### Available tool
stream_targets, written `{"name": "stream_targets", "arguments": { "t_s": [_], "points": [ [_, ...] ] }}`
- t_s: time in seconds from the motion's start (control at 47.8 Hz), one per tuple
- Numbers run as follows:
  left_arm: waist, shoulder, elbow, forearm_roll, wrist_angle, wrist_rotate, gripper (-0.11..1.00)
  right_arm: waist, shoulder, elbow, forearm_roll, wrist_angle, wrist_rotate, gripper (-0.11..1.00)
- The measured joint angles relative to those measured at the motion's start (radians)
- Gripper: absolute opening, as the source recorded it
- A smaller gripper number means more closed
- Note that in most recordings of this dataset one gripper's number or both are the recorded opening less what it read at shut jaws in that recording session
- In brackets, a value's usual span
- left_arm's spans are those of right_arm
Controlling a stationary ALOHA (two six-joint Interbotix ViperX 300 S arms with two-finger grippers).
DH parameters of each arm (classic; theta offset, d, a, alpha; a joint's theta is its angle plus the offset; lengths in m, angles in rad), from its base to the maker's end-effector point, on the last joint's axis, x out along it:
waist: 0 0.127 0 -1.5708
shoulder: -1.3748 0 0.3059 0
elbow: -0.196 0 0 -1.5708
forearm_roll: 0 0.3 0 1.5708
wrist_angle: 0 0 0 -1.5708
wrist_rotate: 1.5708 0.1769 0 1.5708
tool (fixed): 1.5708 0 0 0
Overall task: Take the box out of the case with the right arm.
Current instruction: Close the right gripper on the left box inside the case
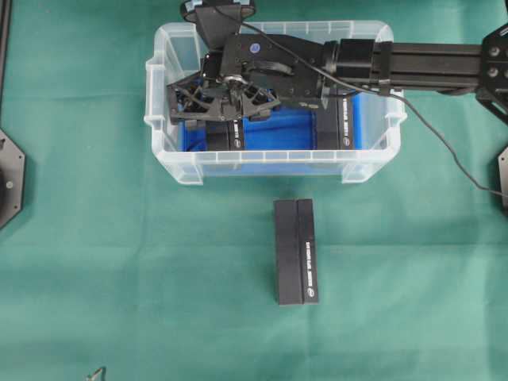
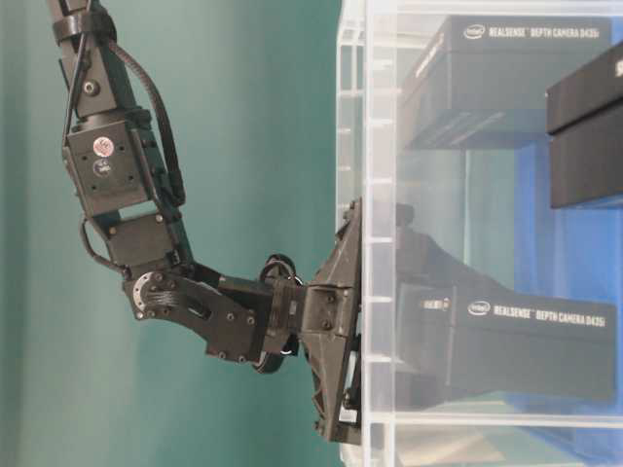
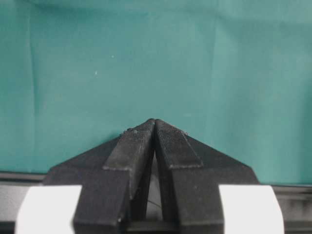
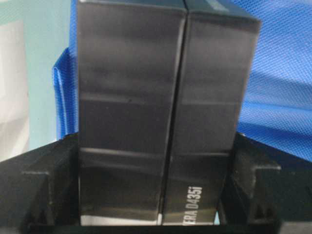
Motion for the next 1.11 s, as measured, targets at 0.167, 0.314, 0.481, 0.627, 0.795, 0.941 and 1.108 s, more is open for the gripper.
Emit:
{"name": "stream_targets", "arguments": {
  "t_s": [0.167,0.314,0.481,0.627,0.795,0.941,1.108],
  "points": [
    [0.0,0.0,0.0,0.0,0.0,0.0,0.0,0.0,0.0,-0.006,0.0,0.009,0.0,0.69],
    [0.0,0.002,0.0,0.0,0.0,0.0,0.0,0.0,0.0,-0.014,0.0,0.018,0.002,0.69],
    [0.0,0.0,0.0,0.0,0.0,0.0,0.0,0.0,0.0,-0.02,-0.002,0.026,0.0,0.69],
    [0.0,0.0,0.0,0.0,0.0,0.0,0.0,0.0,0.0,-0.031,-0.002,0.031,0.003,0.69],
    [0.0,0.002,0.0,0.0,0.0,0.0,0.0,0.0,-0.003,-0.061,-0.003,0.081,0.009,0.69],
    [0.0,0.0,0.0,0.0,0.0,0.0,0.0,0.005,-0.034,-0.114,-0.017,0.175,0.011,0.69],
    [0.0,0.0,0.0,0.0,0.0,0.0,0.0,0.011,-0.066,-0.224,-0.043,0.282,0.011,0.68]
  ]
}}
